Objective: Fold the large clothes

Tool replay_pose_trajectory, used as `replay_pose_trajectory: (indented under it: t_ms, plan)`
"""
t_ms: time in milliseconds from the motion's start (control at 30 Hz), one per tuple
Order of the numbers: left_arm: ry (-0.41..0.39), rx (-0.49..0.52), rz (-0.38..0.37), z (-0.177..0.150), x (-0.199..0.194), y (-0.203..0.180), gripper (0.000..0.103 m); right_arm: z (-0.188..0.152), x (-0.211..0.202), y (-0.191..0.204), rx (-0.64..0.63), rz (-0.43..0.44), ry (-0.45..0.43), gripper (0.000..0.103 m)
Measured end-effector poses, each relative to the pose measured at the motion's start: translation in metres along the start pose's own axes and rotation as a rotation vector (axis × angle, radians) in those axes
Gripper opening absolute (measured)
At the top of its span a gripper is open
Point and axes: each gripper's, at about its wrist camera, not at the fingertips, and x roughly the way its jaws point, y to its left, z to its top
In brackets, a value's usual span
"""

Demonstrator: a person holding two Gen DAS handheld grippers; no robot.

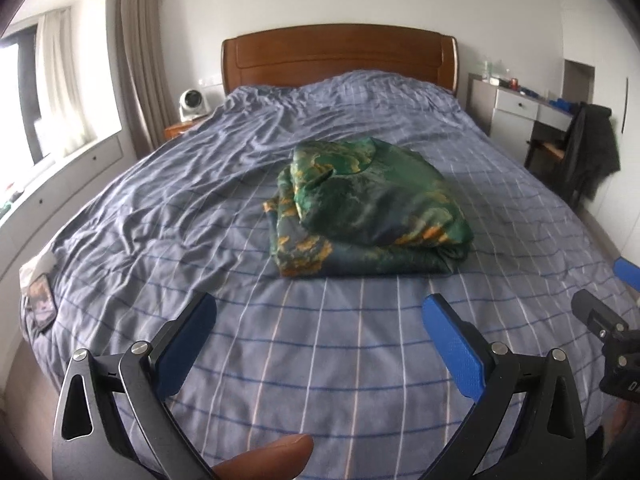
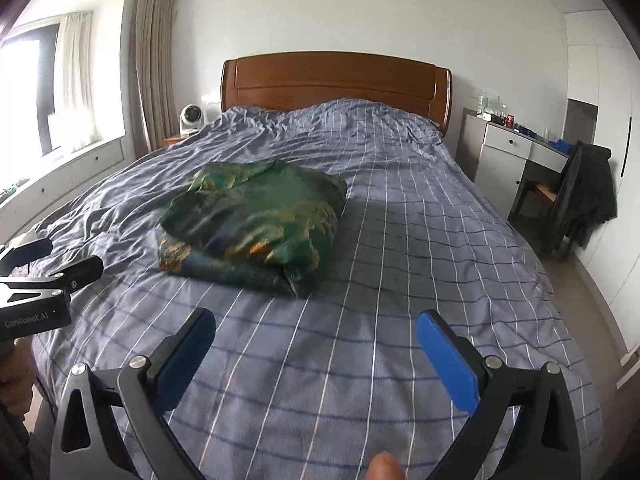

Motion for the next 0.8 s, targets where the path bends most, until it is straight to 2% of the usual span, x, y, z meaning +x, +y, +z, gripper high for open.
replay_pose_trajectory:
  t_ms: [267, 600, 800]
  plan:
    - [0.000, 0.025, -0.033, -0.004, -0.031, -0.002, 0.103, 0.001, -0.033, 0.019, -0.078, 0.010, 0.001, 0.103]
    - [0.006, 0.000, -0.067, -0.004, -0.052, 0.003, 0.103, -0.002, -0.051, 0.016, -0.012, 0.026, 0.063, 0.103]
    - [-0.009, 0.024, -0.082, 0.000, -0.059, -0.003, 0.103, -0.002, -0.055, 0.016, -0.010, 0.027, 0.043, 0.103]
